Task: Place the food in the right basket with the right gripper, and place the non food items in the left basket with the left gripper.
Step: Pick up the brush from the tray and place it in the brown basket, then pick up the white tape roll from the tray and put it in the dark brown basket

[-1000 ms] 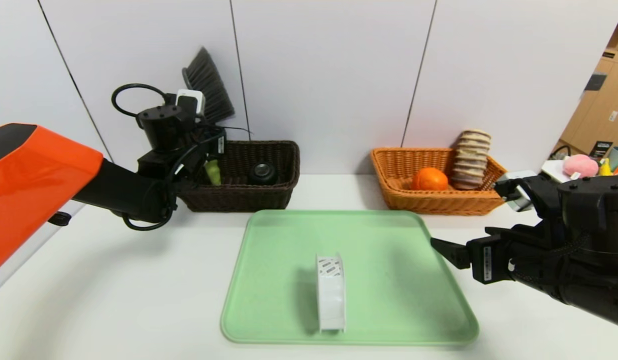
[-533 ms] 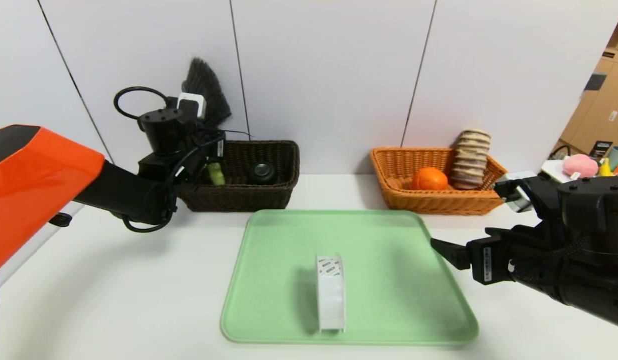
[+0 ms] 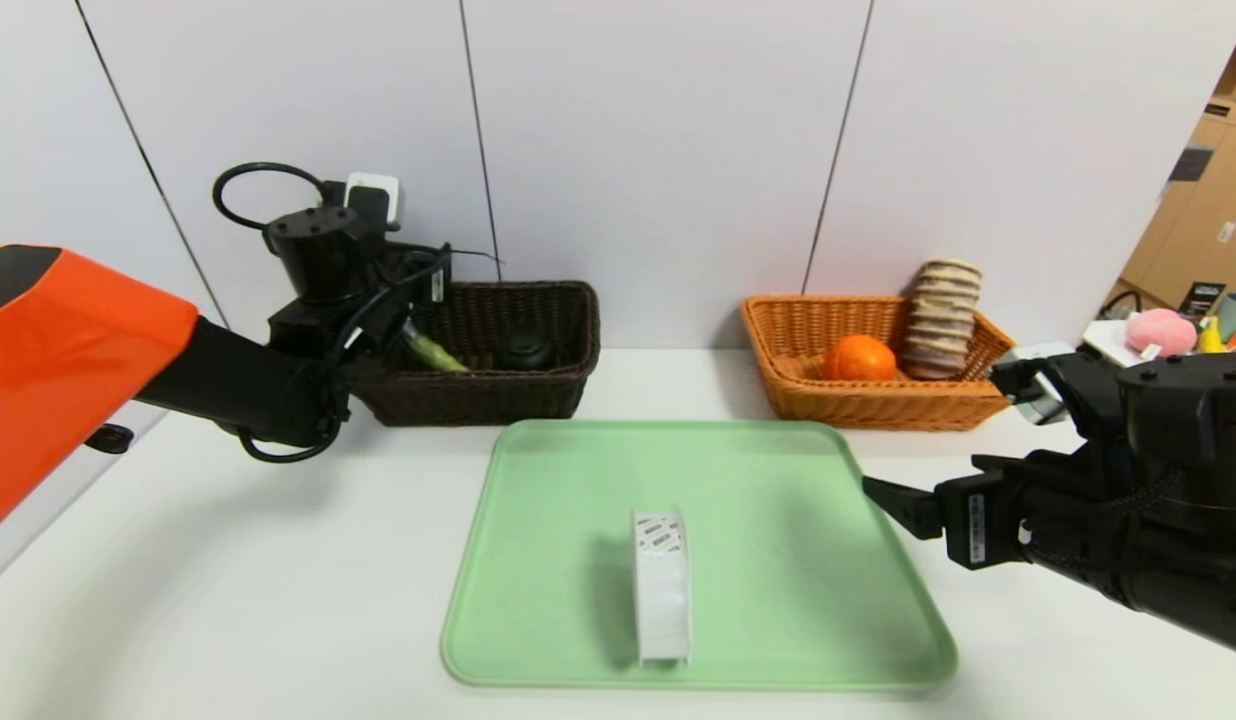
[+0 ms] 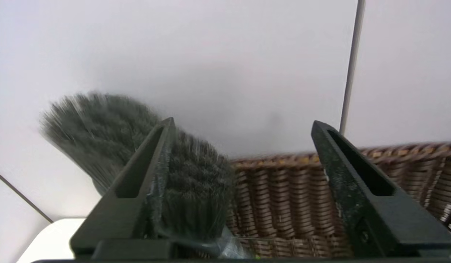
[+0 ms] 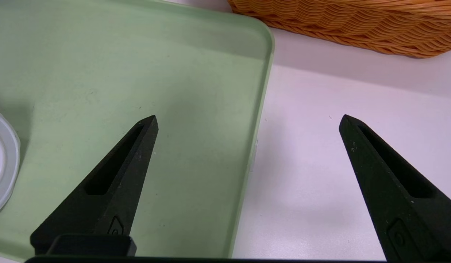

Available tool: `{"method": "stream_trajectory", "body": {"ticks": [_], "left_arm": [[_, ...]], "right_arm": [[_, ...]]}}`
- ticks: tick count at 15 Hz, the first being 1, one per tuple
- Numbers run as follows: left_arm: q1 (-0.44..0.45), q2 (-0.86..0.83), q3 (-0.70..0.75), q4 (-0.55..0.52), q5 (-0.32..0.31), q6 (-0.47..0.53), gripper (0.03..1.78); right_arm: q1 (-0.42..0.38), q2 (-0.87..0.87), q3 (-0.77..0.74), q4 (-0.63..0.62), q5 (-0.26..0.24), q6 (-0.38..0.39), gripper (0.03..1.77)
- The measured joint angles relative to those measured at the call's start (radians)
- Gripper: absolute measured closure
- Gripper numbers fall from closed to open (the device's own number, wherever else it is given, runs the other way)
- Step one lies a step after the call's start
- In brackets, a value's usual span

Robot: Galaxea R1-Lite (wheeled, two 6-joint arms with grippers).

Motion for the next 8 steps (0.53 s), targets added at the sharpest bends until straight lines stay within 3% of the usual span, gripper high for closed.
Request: {"method": "stream_trajectory", "body": {"ticks": [5, 8], "left_arm": [[0.000, -0.099, -0.063, 0.036, -0.006, 0.045, 0.31], [-0.045, -0.196, -0.091, 0.175, -0.008, 0.005, 0.24]], "right_arm": [[0.001, -0.011, 0.013, 0.000, 0.001, -0.003, 0.09], [0.001, -0.014, 0.015, 0.000, 0.001, -0.004, 0.09]]}}
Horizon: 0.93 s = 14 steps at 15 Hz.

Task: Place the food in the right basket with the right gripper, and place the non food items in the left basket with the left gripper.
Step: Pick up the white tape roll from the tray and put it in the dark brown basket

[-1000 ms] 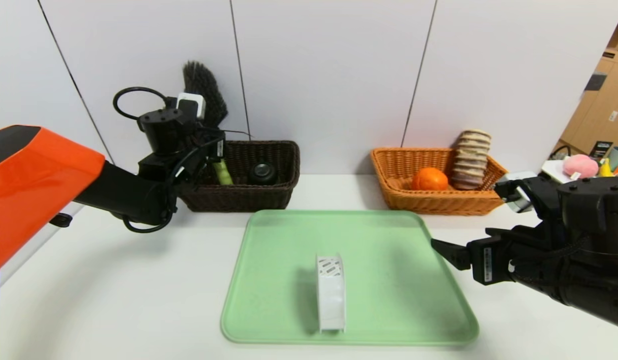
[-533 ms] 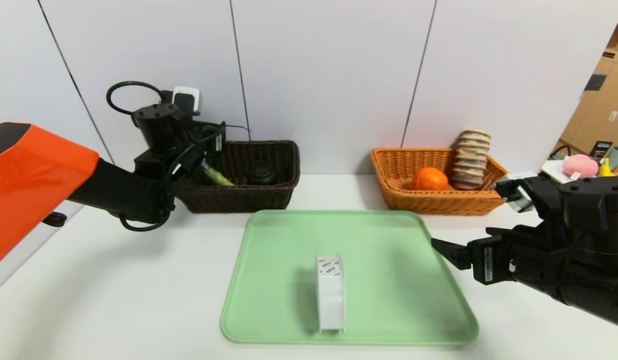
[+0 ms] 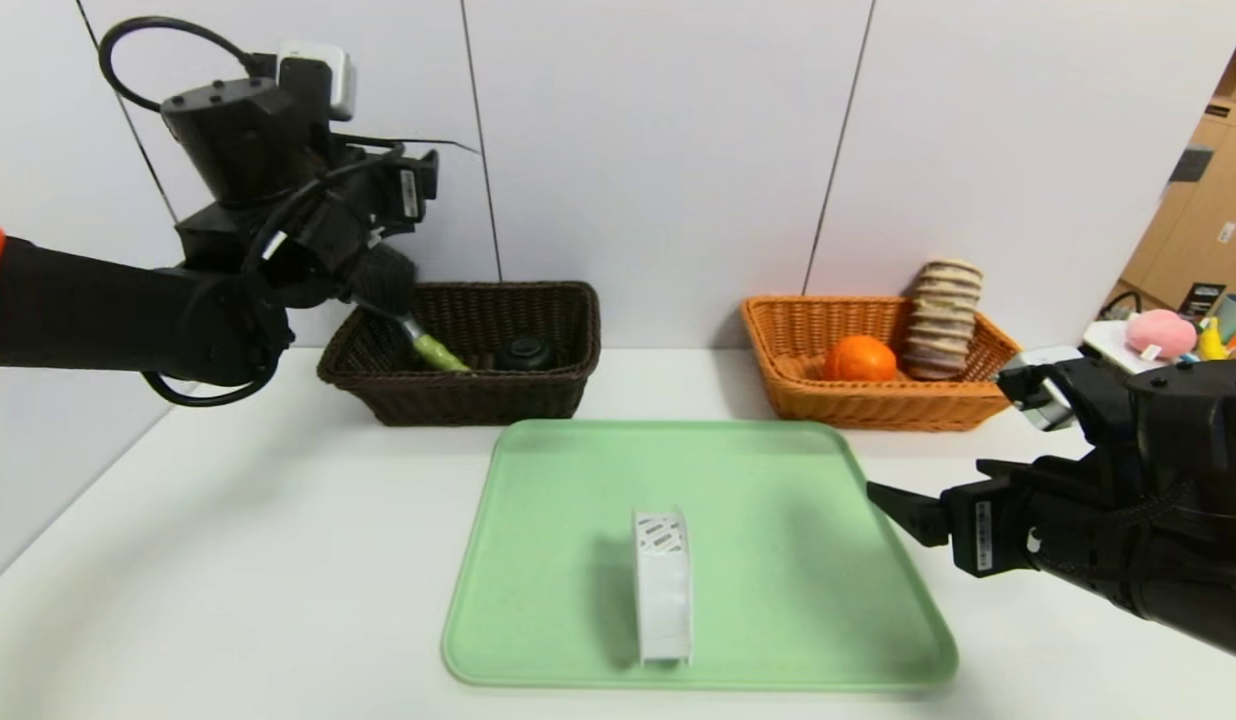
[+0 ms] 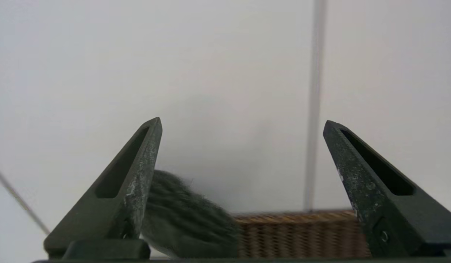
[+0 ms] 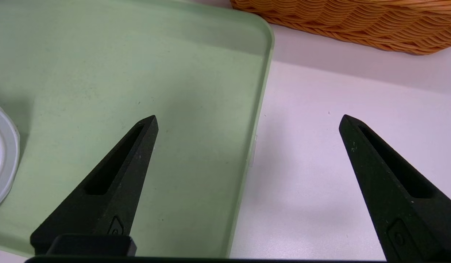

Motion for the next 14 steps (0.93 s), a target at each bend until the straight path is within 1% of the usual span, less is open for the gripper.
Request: {"method": "stream_trajectory", "body": {"ticks": [3, 4, 5, 7, 9, 10, 11, 13, 14], "left_arm": [[-0.134, -0.124, 0.040, 0.214, 0.019, -0.081, 0.20], [-0.182, -0.161, 0.076, 0.290, 0.041, -0.111, 0.19], [-0.231, -0.192, 0.120, 0.365, 0.082, -0.157, 0.18], [-0.314, -0.232, 0.194, 0.497, 0.193, -0.280, 0.16], [-0.399, -0.259, 0.228, 0.625, 0.281, -0.403, 0.15], [-0.445, -0.272, 0.230, 0.696, 0.307, -0.469, 0.14], [-0.487, -0.282, 0.217, 0.783, 0.320, -0.548, 0.14], [-0.562, -0.288, 0.152, 0.975, 0.329, -0.709, 0.14], [-0.596, -0.281, 0.118, 1.062, 0.329, -0.767, 0.14]], "right_arm": [[0.000, -0.003, -0.003, 0.000, 0.000, -0.002, 0.09], [0.000, -0.004, -0.004, 0.000, 0.000, 0.000, 0.09], [0.000, -0.006, -0.005, -0.001, -0.002, 0.000, 0.09], [-0.001, -0.008, -0.004, 0.000, -0.003, 0.003, 0.09], [-0.001, -0.012, -0.001, 0.000, -0.003, 0.005, 0.09], [-0.003, -0.017, -0.001, 0.000, -0.003, 0.006, 0.09], [-0.009, -0.021, 0.002, 0.000, -0.001, 0.006, 0.09], [-0.023, -0.027, 0.005, 0.000, 0.003, 0.005, 0.09], [-0.027, -0.029, 0.006, -0.001, 0.003, 0.005, 0.09]]}}
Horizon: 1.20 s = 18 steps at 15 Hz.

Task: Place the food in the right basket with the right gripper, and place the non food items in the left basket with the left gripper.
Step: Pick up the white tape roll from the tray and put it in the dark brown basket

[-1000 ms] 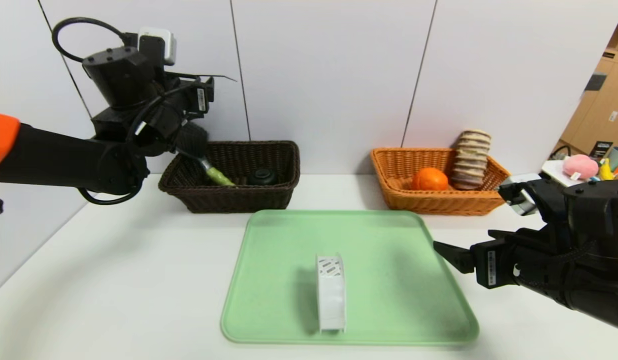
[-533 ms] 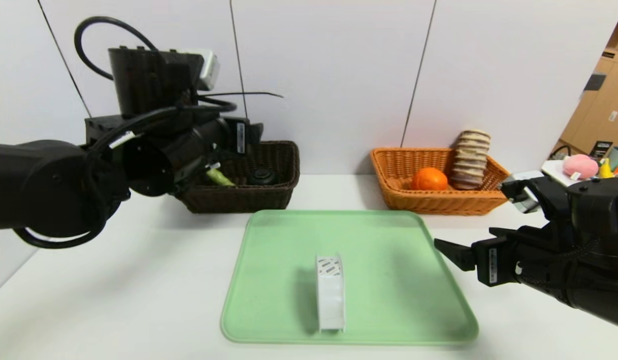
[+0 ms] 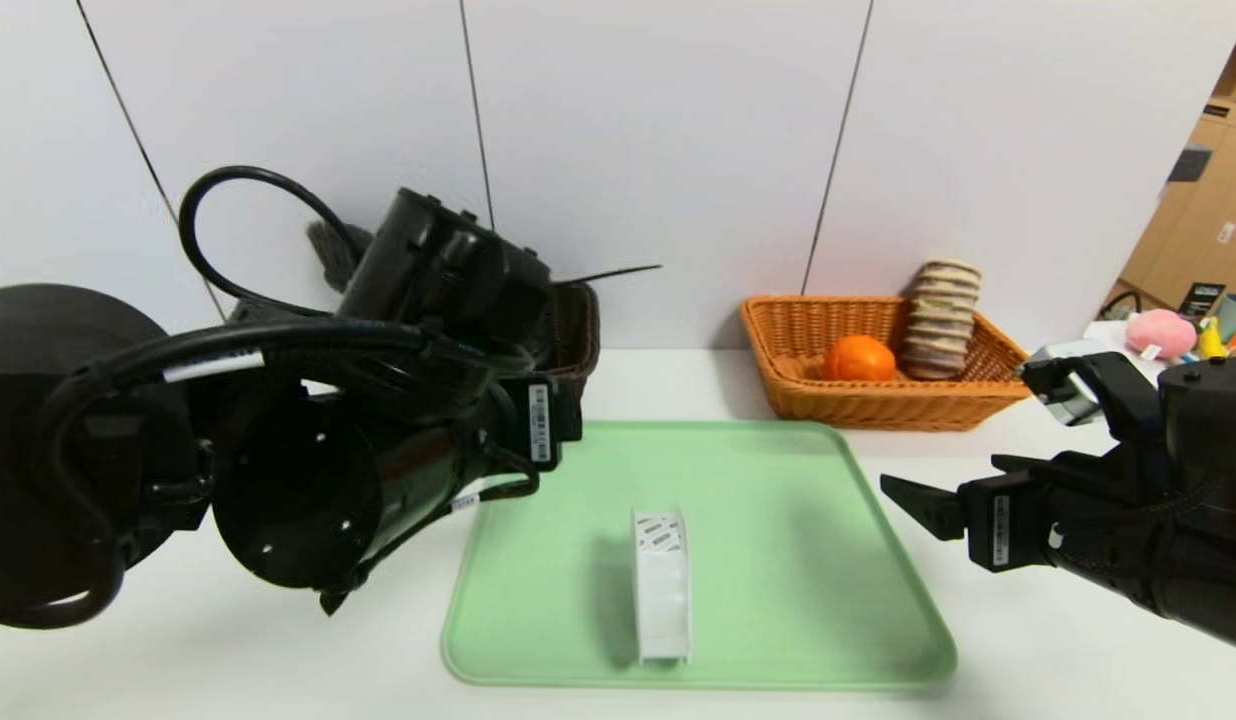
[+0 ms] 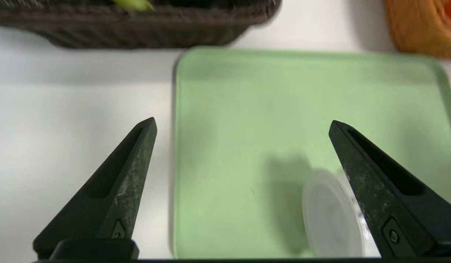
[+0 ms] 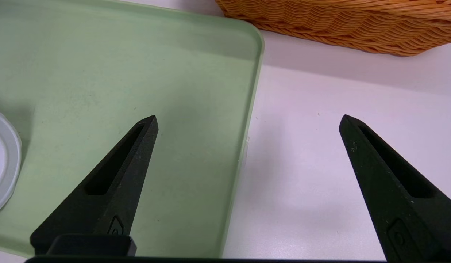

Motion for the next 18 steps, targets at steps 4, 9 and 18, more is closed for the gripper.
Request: {"method": "stream_trajectory", "body": {"ticks": [4, 9, 18], "left_arm": [[-0.067, 0.084, -0.077, 0.124, -0.012, -0.098, 0.12], [-0.148, 0.173, -0.165, 0.124, -0.024, -0.160, 0.12], [-0.167, 0.288, -0.205, 0.124, -0.024, -0.189, 0.12]], "right_arm": [[-0.004, -0.012, 0.009, -0.003, 0.001, 0.000, 0.09], [-0.017, -0.021, 0.032, -0.003, 0.003, -0.008, 0.09], [-0.006, -0.020, 0.051, -0.004, 0.005, -0.040, 0.09]]}}
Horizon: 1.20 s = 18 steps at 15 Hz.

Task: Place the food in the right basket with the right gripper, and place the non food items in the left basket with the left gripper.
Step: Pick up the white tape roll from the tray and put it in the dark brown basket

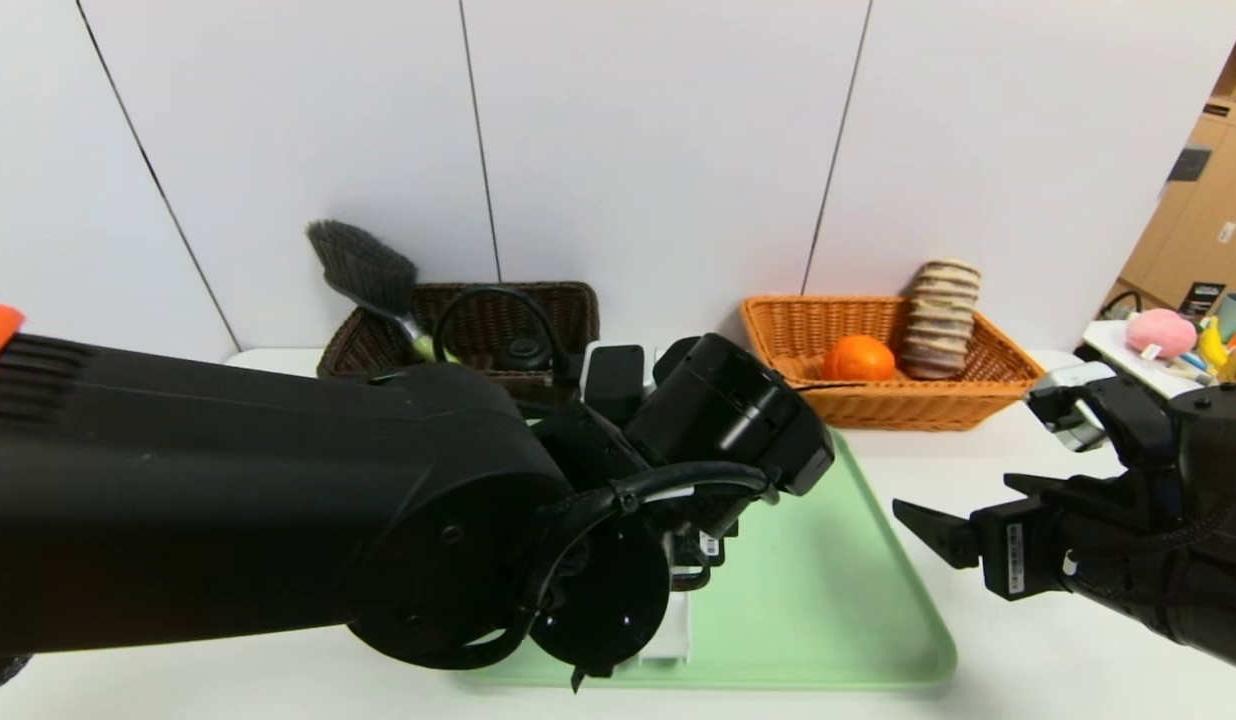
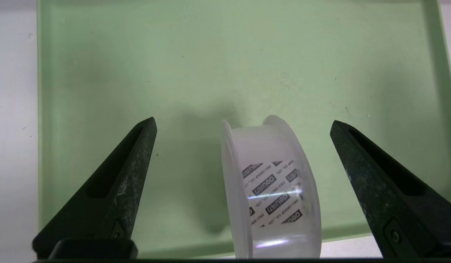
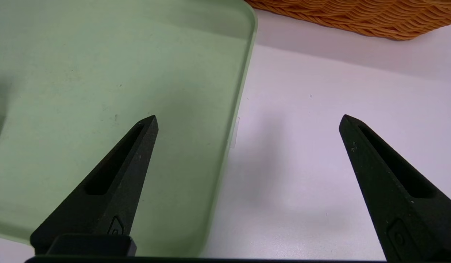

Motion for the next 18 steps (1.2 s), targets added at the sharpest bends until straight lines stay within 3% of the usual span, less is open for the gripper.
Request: {"method": "stream_trajectory", "body": {"ticks": [8, 13, 18], "left_arm": [[-0.012, -0.003, -0.054, 0.026, 0.005, -0.002, 0.12], [-0.031, -0.074, -0.058, 0.097, 0.009, 0.013, 0.12], [-0.046, -0.125, -0.067, 0.107, 0.002, 0.074, 0.12]], "right_arm": [[0.000, -0.003, 0.012, 0.000, -0.009, 0.002, 0.09], [-0.001, -0.057, 0.011, -0.009, -0.010, -0.011, 0.09], [-0.013, -0.136, 0.047, -0.009, -0.004, 0.002, 0.09]]}}
